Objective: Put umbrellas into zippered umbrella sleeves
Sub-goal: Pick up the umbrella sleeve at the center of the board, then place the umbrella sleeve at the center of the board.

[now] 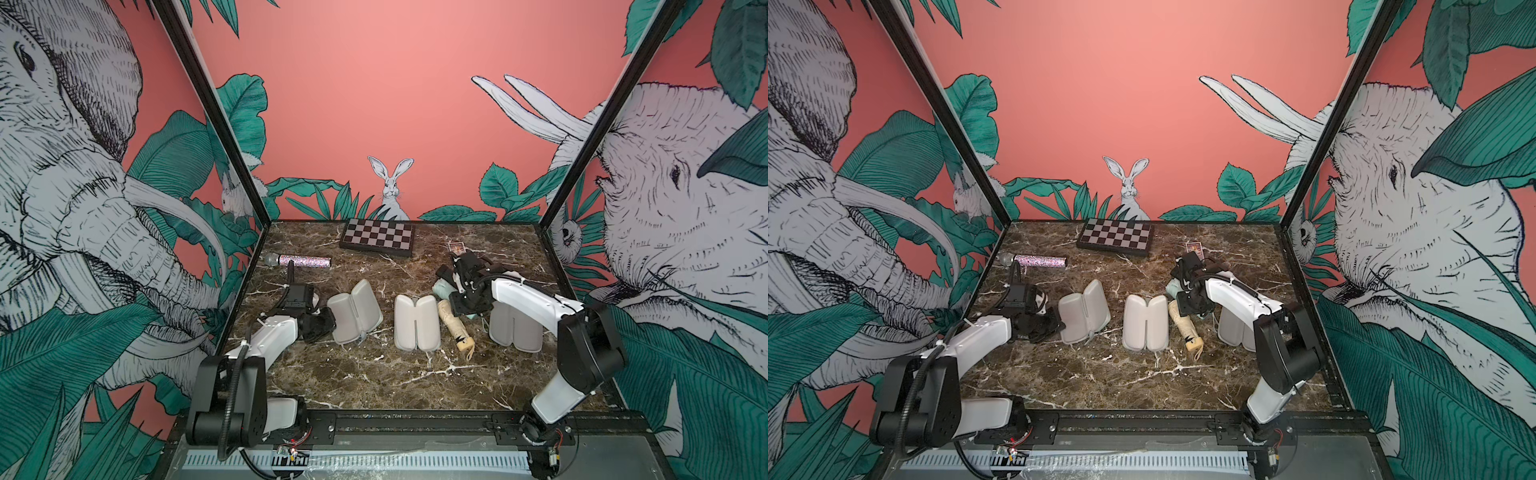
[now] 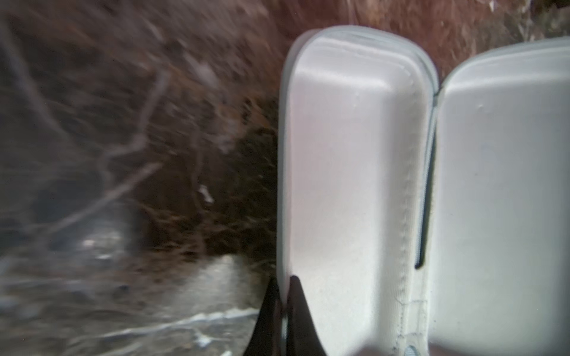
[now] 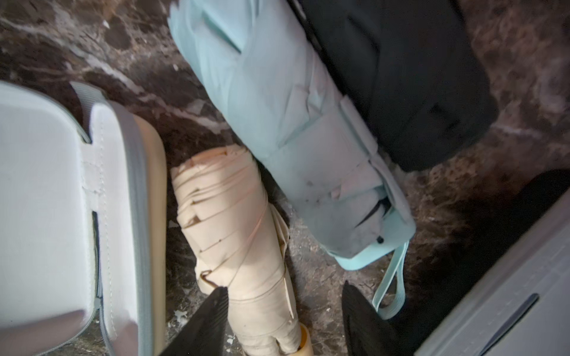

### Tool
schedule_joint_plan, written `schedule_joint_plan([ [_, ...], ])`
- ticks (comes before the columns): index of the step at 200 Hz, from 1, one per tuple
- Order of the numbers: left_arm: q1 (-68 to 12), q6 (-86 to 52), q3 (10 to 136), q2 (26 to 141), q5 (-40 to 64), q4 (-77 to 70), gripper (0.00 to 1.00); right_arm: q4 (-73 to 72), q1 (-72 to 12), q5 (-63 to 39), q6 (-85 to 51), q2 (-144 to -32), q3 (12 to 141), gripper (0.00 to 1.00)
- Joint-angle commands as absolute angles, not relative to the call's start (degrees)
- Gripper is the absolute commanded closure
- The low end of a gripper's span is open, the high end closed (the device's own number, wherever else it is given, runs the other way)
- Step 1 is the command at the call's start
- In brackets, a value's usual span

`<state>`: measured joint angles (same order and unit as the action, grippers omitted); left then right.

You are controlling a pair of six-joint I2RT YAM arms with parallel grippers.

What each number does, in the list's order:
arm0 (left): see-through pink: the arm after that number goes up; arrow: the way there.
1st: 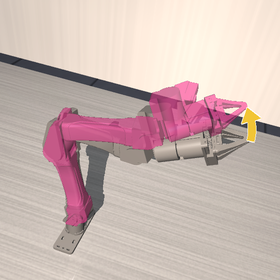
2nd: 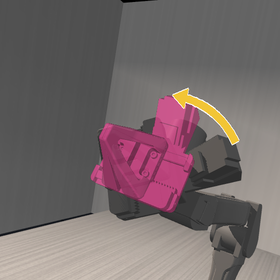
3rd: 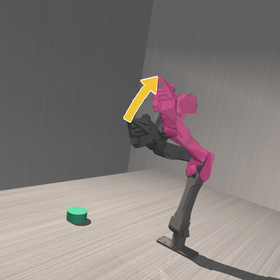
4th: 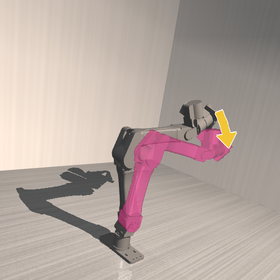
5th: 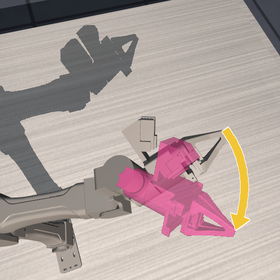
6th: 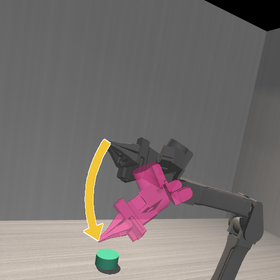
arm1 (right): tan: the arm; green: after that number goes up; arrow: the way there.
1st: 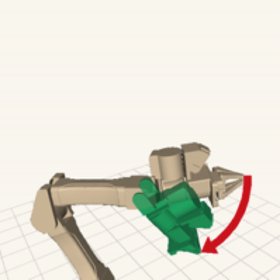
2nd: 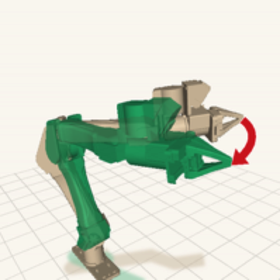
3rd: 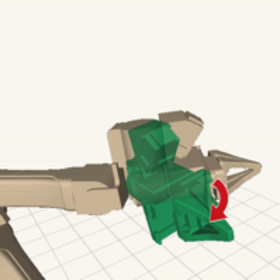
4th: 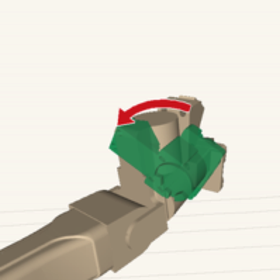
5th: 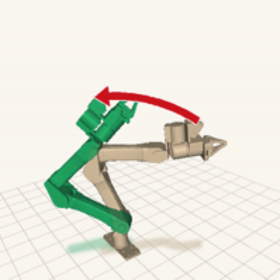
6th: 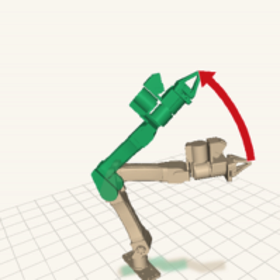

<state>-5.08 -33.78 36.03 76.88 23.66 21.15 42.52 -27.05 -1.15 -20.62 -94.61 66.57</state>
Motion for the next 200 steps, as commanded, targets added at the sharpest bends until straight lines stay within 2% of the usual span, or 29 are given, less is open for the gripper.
schedule_joint_plan([
  [1,-4.7,-40.2,41.6,80.4,43.2,20.4,1.0,41.3,-27.0,-1.4,-23.3,-90.5,65.9,0.41],
  [24,-4.1,-49.3,41.1,83.8,59.4,10.8,1.0,42.2,-26.9,0.0,-23.7,-89.9,66.4,0.4],
  [45,-3.4,-50.1,39.8,84.6,62.6,7.8,1.0,41.0,-26.9,0.1,-24.6,-89.3,66.1,0.4],
  [63,-3.3,-48.8,39.3,84.7,60.9,9.3,1.0,40.0,-26.9,0.2,-25.3,-89.5,65.6,0.4],
  [97,-3.2,-33.7,44.8,81.7,41.7,31.2,1.0,42.2,-25.1,7.2,-23.7,-90.2,66.9,0.4],
  [119,-3.2,-31.3,44.3,79.3,30.1,34.0,1.0,42.1,-24.1,8.9,-19.2,-93.4,70.2,0.37],
  [136,-4.0,-30.0,44.4,78.8,24.2,35.2,1.0,43.7,-24.4,3.3,-15.2,-98.7,74.8,0.34],
  [177,-8.4,-28.7,43.8,76.3,16.0,32.8,1.0,42.6,-25.4,4.0,-10.8,-106.9,80.7,0.25],
  [200,-9.6,-29.6,41.6,75.4,15.9,29.8,1.0,43.9,-25.3,4.1,-9.9,-111.6,84.6,0.23],
])
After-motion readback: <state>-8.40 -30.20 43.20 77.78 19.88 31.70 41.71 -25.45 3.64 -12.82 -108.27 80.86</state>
